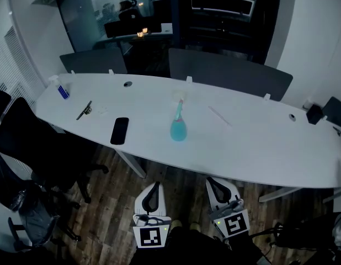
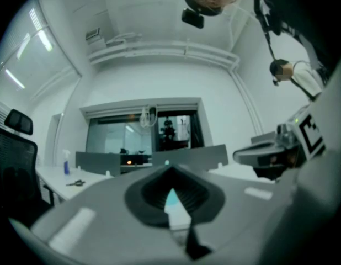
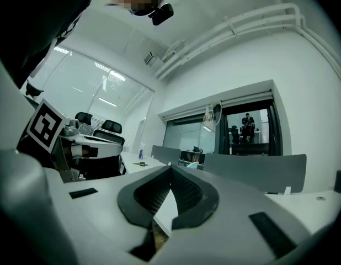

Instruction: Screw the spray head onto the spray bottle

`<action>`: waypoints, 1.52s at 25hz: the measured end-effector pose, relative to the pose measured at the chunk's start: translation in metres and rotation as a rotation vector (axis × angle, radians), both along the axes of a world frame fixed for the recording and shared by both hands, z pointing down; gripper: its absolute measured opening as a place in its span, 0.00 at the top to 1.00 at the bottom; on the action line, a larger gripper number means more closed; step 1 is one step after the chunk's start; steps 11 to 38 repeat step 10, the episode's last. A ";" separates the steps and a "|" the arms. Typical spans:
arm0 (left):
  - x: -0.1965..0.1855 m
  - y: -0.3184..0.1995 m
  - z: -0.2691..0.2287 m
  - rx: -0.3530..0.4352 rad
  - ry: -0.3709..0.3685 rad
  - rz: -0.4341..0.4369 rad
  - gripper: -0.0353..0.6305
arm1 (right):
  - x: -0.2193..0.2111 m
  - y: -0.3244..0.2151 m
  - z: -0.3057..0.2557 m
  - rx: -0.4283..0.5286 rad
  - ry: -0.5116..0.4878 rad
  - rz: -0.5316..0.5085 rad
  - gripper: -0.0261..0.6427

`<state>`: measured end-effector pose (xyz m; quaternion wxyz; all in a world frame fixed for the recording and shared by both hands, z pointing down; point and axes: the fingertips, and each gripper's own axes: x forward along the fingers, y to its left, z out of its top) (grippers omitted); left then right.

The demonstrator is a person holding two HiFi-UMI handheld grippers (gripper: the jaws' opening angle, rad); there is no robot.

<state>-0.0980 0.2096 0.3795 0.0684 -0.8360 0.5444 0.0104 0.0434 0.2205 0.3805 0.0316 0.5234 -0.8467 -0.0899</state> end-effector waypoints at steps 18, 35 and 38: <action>-0.006 0.002 -0.001 0.004 0.009 -0.001 0.94 | -0.008 0.001 0.002 0.016 0.040 -0.005 0.95; -0.006 0.002 -0.001 0.004 0.009 -0.001 0.94 | -0.008 0.001 0.002 0.016 0.040 -0.005 0.95; -0.006 0.002 -0.001 0.004 0.009 -0.001 0.94 | -0.008 0.001 0.002 0.016 0.040 -0.005 0.95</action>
